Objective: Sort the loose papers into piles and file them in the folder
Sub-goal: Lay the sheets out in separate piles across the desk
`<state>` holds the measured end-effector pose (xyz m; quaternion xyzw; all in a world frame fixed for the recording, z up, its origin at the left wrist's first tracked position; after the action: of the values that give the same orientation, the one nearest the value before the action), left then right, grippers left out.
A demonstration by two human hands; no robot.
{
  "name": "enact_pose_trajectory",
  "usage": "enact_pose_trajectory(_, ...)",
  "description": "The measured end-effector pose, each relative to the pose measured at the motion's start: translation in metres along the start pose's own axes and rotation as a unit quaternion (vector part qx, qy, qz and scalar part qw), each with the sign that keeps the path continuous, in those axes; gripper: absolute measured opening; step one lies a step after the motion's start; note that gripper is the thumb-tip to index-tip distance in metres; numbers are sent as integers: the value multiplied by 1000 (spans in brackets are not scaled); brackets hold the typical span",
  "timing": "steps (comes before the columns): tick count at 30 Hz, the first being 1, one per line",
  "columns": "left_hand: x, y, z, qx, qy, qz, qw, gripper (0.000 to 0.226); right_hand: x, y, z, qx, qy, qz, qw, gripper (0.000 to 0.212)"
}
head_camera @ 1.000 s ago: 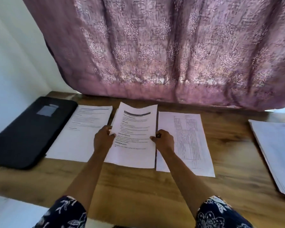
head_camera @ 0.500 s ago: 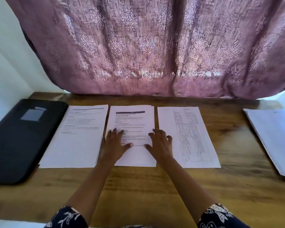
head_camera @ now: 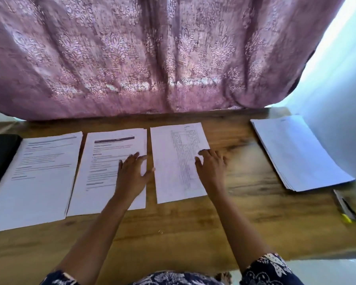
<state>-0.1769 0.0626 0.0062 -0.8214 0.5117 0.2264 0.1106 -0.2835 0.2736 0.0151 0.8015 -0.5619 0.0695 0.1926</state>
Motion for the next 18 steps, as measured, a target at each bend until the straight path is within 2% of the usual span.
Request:
enact_pose_trajectory(4,-103,0,54,65,-39,118,990,40,-123,12,-46,8,-102,108,989,25)
enact_pose_trajectory(8,-196,6,90,121,-56,177,975,36,-198,22,-66,27,-159,147,976,27)
enact_pose_trajectory(11,-247,11,121,185,-92,123,971,38,-222,24,-64,83,-160,142,973,26)
enact_pose_trajectory(14,-277,17,152,215,-101,83,968,37,-214,18,-72,130,-171,101,971,4)
enact_pose_trajectory(16,-292,18,164,211,-117,67,968,37,-215,17,-72,129,-126,53,982,28)
enact_pose_trajectory(18,-301,20,170,198,-144,43,969,37,-217,17,-79,102,-122,16,987,38)
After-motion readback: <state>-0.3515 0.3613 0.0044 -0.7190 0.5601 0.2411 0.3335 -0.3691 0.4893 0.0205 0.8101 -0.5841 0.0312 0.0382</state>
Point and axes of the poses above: each hand's wrist, its own y-axis towards the middle knuckle, its own z-axis out of the palm, x = y × z, the point moved 3 cm from there along y, towards the middle knuckle, and after that the axes turned 3 degrees about -z, right-handed, at the moved point
